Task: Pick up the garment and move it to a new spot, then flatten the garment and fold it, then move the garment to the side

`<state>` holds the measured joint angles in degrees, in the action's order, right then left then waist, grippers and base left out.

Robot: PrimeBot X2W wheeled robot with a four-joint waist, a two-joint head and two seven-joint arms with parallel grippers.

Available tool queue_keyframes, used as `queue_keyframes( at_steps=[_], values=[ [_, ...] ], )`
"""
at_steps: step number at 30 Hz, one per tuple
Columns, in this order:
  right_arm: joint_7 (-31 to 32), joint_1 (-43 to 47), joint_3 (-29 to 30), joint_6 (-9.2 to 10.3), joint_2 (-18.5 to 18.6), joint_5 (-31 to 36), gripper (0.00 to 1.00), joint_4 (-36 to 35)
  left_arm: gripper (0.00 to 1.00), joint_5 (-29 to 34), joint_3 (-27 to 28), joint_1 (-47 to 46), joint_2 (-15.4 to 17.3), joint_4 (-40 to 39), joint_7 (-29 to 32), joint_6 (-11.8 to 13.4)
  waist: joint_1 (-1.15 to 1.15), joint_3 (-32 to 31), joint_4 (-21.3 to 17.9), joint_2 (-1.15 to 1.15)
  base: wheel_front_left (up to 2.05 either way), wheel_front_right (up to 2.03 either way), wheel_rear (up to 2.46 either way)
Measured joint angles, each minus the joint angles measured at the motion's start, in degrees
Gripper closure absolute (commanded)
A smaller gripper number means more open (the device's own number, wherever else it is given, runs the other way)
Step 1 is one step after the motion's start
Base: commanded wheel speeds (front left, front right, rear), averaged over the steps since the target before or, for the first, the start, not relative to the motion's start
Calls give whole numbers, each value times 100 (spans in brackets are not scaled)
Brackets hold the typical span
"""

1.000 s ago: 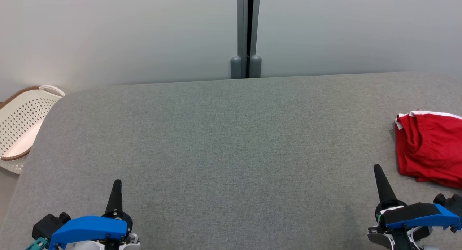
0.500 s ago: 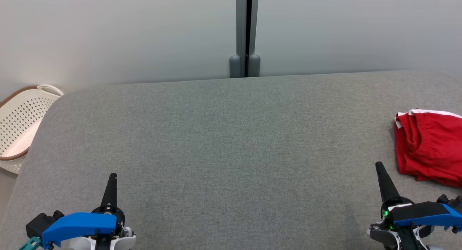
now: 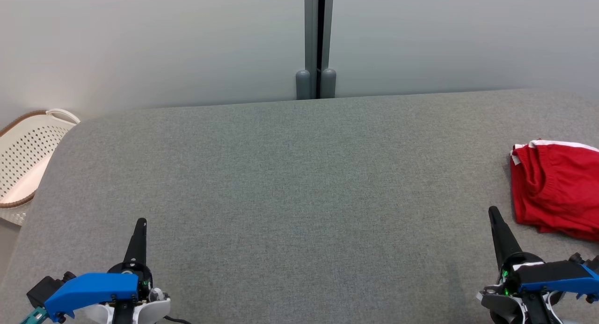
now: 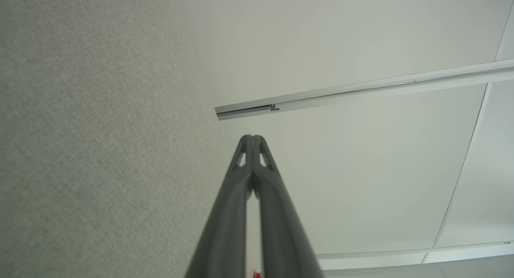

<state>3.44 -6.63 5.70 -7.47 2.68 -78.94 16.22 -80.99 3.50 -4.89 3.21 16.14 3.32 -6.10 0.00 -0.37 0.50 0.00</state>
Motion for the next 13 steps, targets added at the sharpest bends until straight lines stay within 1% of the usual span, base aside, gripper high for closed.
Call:
queue_keyframes(
  at_steps=[13],
  values=[
    [130, 2, 33, 0, 1, -601, 100, -91, 100, -497, 141, -35, -10, -93, 142, -51, 0, 23, -21, 0, 0, 0, 0]
  ],
)
